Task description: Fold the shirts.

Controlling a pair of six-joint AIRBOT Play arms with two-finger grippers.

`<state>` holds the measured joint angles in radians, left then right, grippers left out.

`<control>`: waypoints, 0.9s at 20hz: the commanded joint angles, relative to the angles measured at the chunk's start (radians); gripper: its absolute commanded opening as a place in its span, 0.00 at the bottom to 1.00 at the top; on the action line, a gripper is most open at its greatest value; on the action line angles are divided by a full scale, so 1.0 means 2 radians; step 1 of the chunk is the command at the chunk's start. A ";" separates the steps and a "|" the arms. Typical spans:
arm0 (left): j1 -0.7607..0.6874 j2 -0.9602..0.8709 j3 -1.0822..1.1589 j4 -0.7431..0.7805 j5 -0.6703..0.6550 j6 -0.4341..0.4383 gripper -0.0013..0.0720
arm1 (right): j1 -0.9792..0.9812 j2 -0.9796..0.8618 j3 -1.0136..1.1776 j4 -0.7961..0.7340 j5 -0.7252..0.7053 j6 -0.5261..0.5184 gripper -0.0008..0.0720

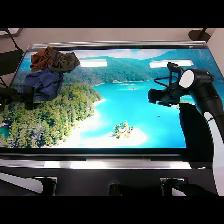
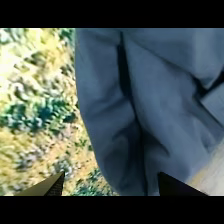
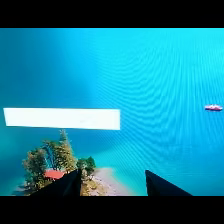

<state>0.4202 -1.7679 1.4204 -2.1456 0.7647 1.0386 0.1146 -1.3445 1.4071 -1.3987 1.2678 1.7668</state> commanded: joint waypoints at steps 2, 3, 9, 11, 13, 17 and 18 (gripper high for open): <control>-0.010 -0.039 0.000 -0.097 -0.078 0.082 1.00 | 0.000 0.000 0.000 0.002 -0.008 0.000 0.69; -0.012 -0.043 0.001 -0.123 -0.092 0.107 1.00 | 0.000 0.000 0.000 0.004 -0.006 0.002 0.69; -0.029 -0.048 0.002 -0.131 -0.180 0.116 0.98 | 0.000 0.000 0.000 0.044 -0.002 0.002 0.69; -0.033 -0.048 0.002 -0.131 -0.186 0.116 0.53 | 0.000 0.000 0.000 0.057 0.006 0.002 0.69; -0.035 -0.042 0.002 -0.131 -0.169 0.086 0.06 | 0.000 0.000 0.000 0.056 0.008 0.001 0.69; -0.049 0.027 0.002 -0.124 -0.164 0.118 0.05 | 0.000 0.000 0.001 0.021 -0.040 -0.012 0.69; -0.054 0.062 0.002 -0.116 -0.165 0.163 0.05 | 0.000 0.001 0.005 0.006 -0.045 -0.022 0.69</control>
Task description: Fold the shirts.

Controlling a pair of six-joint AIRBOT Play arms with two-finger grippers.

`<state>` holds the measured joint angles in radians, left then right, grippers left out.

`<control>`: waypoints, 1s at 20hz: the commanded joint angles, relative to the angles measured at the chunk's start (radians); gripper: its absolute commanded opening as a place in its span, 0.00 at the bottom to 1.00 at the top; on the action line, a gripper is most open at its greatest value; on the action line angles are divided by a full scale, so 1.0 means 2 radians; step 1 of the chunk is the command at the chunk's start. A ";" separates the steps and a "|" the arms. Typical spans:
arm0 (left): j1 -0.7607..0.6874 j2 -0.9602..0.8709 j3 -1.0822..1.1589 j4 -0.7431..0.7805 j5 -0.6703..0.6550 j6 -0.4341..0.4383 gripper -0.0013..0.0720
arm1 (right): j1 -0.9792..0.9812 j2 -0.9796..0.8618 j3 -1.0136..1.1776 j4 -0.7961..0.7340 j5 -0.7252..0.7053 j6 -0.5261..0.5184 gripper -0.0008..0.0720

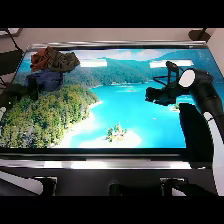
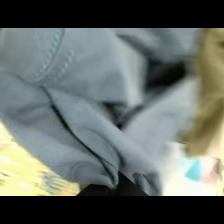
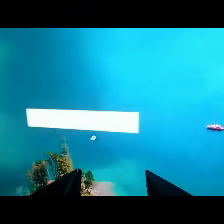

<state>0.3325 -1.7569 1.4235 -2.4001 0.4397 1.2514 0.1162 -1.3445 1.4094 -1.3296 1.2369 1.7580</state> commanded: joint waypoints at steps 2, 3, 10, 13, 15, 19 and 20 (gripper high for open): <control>-0.025 0.140 0.000 0.019 0.019 0.176 0.05 | 0.000 0.014 0.009 -0.053 -0.030 -0.025 0.69; -0.034 0.183 0.000 0.019 0.043 0.230 0.05 | 0.000 0.027 0.010 -0.063 -0.029 -0.025 0.69; -0.180 0.439 -0.065 0.020 0.138 0.270 0.05 | 0.000 0.168 0.010 -0.095 -0.023 -0.026 0.69; -0.275 0.480 -0.112 0.020 0.094 0.219 0.05 | 0.000 0.227 0.010 -0.095 0.013 -0.026 0.69; -0.323 0.475 -0.134 0.020 0.075 0.215 0.05 | 0.000 0.255 0.010 -0.095 0.047 -0.026 0.69; -0.377 0.415 -0.177 0.020 0.078 0.176 0.05 | 0.000 0.279 0.010 -0.092 0.126 -0.021 0.69; -0.383 0.392 -0.187 0.020 0.077 0.176 0.05 | 0.000 0.277 0.010 -0.085 0.151 -0.016 0.69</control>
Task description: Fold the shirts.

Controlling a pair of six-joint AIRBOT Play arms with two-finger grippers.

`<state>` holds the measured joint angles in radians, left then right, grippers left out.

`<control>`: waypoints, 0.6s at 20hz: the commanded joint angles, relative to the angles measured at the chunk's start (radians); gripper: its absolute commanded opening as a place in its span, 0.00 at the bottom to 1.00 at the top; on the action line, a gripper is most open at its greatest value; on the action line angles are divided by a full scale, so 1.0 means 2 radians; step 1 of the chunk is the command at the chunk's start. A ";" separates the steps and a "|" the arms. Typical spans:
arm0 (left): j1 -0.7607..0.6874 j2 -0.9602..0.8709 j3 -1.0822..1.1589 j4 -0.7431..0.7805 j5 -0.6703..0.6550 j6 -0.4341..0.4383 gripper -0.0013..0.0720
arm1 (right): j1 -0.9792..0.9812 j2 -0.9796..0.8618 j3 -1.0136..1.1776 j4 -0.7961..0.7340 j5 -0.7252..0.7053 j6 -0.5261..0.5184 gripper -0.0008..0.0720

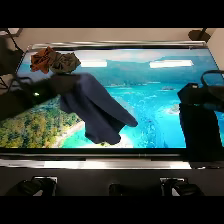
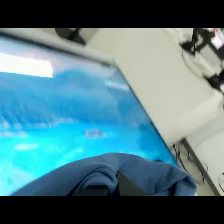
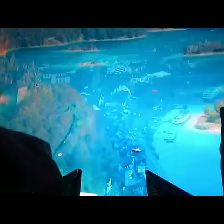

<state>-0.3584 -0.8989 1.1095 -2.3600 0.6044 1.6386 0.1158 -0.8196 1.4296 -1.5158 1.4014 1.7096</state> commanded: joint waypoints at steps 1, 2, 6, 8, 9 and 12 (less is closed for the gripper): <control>-0.038 -0.065 -0.038 0.000 -0.005 -0.017 0.05 | 0.000 0.012 -0.003 0.019 0.081 0.008 0.69; -0.036 -0.093 -0.043 0.000 -0.003 -0.018 0.05 | 0.000 0.006 -0.007 0.029 0.087 0.008 0.69; 0.010 -0.191 -0.026 -0.004 0.069 -0.101 0.95 | 0.000 -0.042 -0.042 0.054 0.070 -0.001 0.72; 0.063 -0.198 0.006 -0.002 0.124 -0.091 1.00 | 0.000 -0.084 -0.061 0.060 0.047 -0.027 0.72; 0.091 -0.196 0.021 0.002 0.150 -0.087 0.99 | 0.000 -0.108 -0.070 0.061 0.033 -0.037 0.76; 0.173 -0.196 0.049 0.045 0.260 -0.086 0.98 | 0.000 -0.196 -0.075 0.112 0.029 -0.071 0.85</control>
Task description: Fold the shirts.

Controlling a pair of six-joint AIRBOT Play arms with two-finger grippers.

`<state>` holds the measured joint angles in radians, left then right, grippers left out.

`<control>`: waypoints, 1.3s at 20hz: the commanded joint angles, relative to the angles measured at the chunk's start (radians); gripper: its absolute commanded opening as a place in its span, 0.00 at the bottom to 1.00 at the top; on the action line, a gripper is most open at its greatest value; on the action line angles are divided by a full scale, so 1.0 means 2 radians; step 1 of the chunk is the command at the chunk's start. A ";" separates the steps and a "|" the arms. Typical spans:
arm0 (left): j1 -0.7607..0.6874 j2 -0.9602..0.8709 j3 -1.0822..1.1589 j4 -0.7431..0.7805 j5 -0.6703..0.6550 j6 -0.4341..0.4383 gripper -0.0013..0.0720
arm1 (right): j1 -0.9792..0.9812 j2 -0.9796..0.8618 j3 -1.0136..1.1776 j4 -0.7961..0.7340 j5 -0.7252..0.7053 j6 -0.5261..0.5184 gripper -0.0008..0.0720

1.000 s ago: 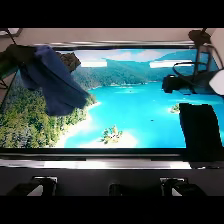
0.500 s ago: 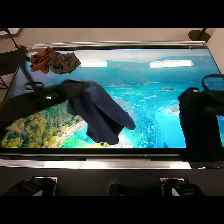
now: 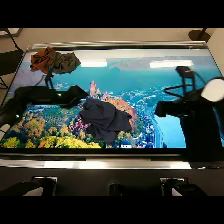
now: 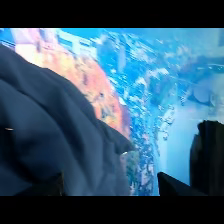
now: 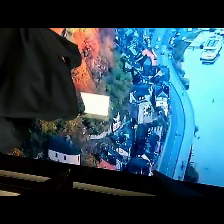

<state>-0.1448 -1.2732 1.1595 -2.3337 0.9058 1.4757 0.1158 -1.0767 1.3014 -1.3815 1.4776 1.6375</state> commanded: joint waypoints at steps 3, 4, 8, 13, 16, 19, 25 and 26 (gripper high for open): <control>0.095 -0.010 0.000 0.092 0.211 0.039 0.98 | 0.000 -0.138 -0.010 0.128 -0.003 -0.065 0.85; 0.092 -0.010 -0.022 0.095 0.221 0.053 0.98 | 0.000 -0.157 -0.010 0.144 -0.004 -0.068 0.85; 0.041 -0.015 -0.123 0.070 0.131 0.063 0.85 | 0.000 -0.202 -0.011 0.148 -0.005 -0.068 0.90; -0.035 -0.071 -0.144 0.019 0.062 0.063 0.85 | 0.000 -0.230 -0.011 0.148 -0.003 -0.067 0.94; -0.045 -0.089 -0.144 0.019 0.048 0.062 0.84 | 0.001 -0.242 -0.012 0.148 -0.004 -0.068 0.94; -0.045 -0.098 -0.144 0.019 0.025 0.041 0.67 | 0.001 -0.258 -0.028 0.171 -0.021 -0.068 0.94; -0.045 -0.101 -0.144 0.020 0.002 0.025 0.05 | 0.004 -0.292 -0.059 0.252 -0.084 -0.076 0.94; -0.045 -0.101 -0.144 0.020 0.002 0.025 0.05 | 0.010 -0.297 -0.059 0.257 -0.090 -0.076 0.94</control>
<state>-0.2325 -1.4715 0.8722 -2.2963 0.9302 1.5372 0.1215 -1.6405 1.1965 -0.9386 1.3529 1.4910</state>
